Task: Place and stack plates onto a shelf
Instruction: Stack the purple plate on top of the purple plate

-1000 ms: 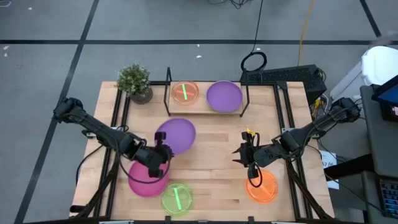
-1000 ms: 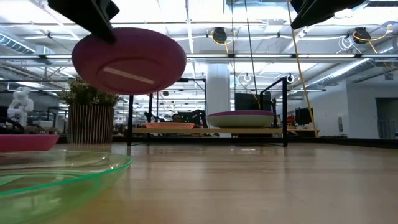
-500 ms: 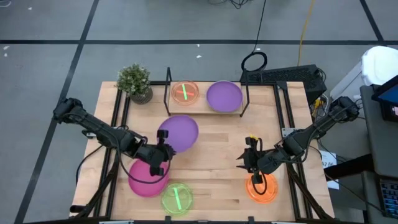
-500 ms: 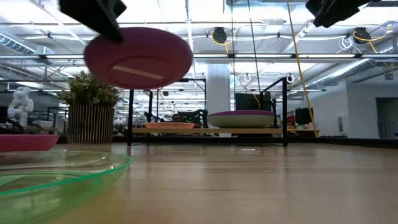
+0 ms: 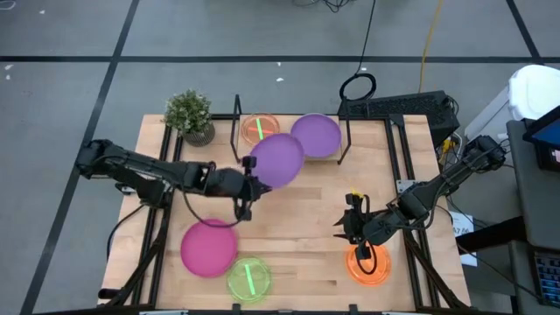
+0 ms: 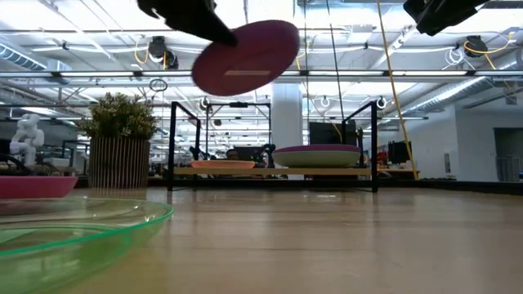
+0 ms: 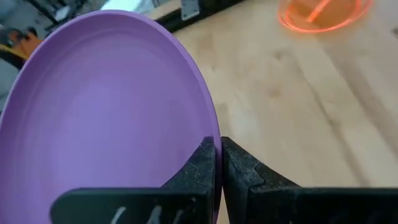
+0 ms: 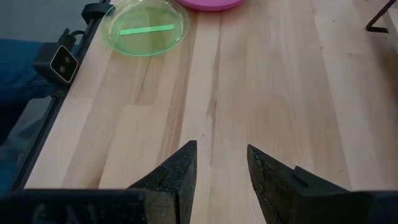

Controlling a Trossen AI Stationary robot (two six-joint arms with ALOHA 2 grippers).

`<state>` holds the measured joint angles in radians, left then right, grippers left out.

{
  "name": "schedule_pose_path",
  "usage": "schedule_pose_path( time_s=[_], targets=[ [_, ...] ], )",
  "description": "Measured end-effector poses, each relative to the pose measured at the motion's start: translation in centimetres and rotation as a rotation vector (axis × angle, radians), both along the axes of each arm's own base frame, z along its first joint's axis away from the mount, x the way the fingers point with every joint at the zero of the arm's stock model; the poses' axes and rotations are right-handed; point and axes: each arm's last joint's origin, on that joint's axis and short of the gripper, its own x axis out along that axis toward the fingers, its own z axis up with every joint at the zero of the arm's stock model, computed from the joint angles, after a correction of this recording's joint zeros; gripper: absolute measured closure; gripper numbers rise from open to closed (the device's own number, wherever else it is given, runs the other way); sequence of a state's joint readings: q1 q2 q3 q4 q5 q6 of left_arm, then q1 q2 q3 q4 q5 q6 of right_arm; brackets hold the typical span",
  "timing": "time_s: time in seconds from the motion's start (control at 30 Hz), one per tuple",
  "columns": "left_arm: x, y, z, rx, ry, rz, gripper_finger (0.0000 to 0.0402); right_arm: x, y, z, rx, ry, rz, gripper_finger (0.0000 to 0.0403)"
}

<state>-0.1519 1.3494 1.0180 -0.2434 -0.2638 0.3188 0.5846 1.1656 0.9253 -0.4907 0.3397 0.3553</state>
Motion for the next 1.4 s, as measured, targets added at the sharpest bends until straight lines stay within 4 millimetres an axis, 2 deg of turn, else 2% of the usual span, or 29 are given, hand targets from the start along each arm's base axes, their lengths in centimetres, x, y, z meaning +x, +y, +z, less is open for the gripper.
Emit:
schedule_pose_path(
  time_s=[0.13,0.3,0.47,0.77,0.93,1.17,1.4],
  targets=[
    [1.2,2.0,0.3,0.052,-0.079,0.005,0.0391,0.0,0.0,0.0,-0.002,0.004,0.000,0.0280],
    [3.0,4.5,-0.3,0.090,-0.144,0.026,0.0391,-0.1,-0.1,-0.1,-0.009,0.014,-0.001,0.0280],
    [4.8,6.6,-1.4,0.093,-0.123,0.053,0.0391,-0.2,-0.1,-0.2,0.000,0.024,-0.014,0.0280],
    [9.9,9.5,-2.0,0.103,-0.085,0.105,0.0391,-0.3,-0.2,-0.2,-0.002,0.037,-0.020,0.0280],
    [11.9,11.0,-2.5,0.115,-0.071,0.124,0.0386,-0.6,-0.1,-0.5,-0.004,0.069,-0.028,0.0280],
    [13.8,12.9,-4.7,0.116,-0.042,0.135,0.0382,-1.0,0.0,-0.3,0.014,0.067,-0.030,0.0280],
    [14.8,14.1,-7.1,0.128,-0.043,0.153,0.0380,-1.0,0.1,-0.3,0.015,0.068,-0.029,0.0280]
  ],
)
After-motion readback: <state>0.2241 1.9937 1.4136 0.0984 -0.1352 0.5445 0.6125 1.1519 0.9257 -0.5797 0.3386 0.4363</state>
